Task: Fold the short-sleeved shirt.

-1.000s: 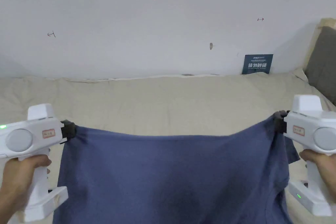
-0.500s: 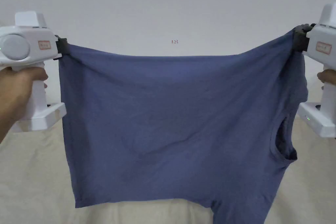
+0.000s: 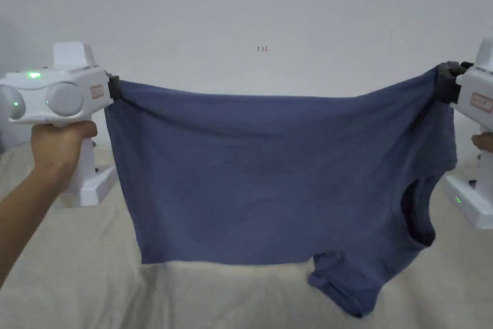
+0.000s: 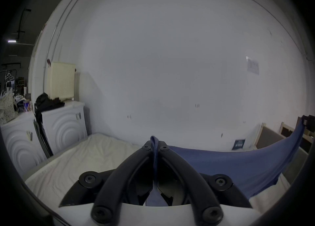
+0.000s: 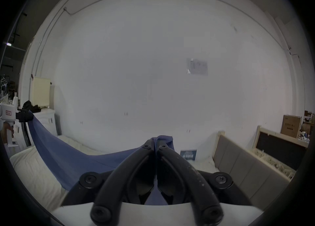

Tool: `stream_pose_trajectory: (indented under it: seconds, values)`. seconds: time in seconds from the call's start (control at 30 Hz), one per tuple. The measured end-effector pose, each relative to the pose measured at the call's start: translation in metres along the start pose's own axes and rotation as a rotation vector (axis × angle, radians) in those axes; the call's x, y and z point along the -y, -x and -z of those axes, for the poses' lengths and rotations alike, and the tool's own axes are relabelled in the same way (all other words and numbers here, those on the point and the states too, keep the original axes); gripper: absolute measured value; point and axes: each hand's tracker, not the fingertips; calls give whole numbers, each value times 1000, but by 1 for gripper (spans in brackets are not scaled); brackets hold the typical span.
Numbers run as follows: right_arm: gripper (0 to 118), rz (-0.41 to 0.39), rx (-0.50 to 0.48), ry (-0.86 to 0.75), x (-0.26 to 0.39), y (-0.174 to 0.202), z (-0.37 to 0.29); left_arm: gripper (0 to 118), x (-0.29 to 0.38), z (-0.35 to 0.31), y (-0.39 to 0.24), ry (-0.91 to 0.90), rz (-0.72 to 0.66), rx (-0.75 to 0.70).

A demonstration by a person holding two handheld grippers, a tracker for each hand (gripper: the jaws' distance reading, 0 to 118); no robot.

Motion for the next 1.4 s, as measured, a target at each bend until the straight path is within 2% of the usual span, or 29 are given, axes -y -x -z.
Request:
stream_pose_trajectory:
  seconds: [0.3, 0.53, 0.7, 0.83, 1.07, 1.23, 1.4]
  values:
    - [3, 59, -38, 278, 154, -2, 1, 3, 160, -13, 8, 269, 85, 22]
    - [3, 149, -57, 404, 237, 6, -86, 3, 260, -98, 34, 423, 94, 47]
    - [4, 187, -69, 483, 279, 11, -167, 3, 305, -178, 47, 527, 102, 46]
    - [4, 217, -89, 577, 307, 6, -222, 3, 338, -220, 67, 592, 119, 37]
    - [4, 265, -71, 639, 345, -1, -305, 3, 365, -288, 72, 647, 153, 18]
    - [4, 261, -35, 757, 382, -1, -328, 3, 389, -305, 78, 712, 168, 5]
    - [4, 257, 7, 890, 418, 5, -314, 3, 400, -308, 61, 777, 191, -19]
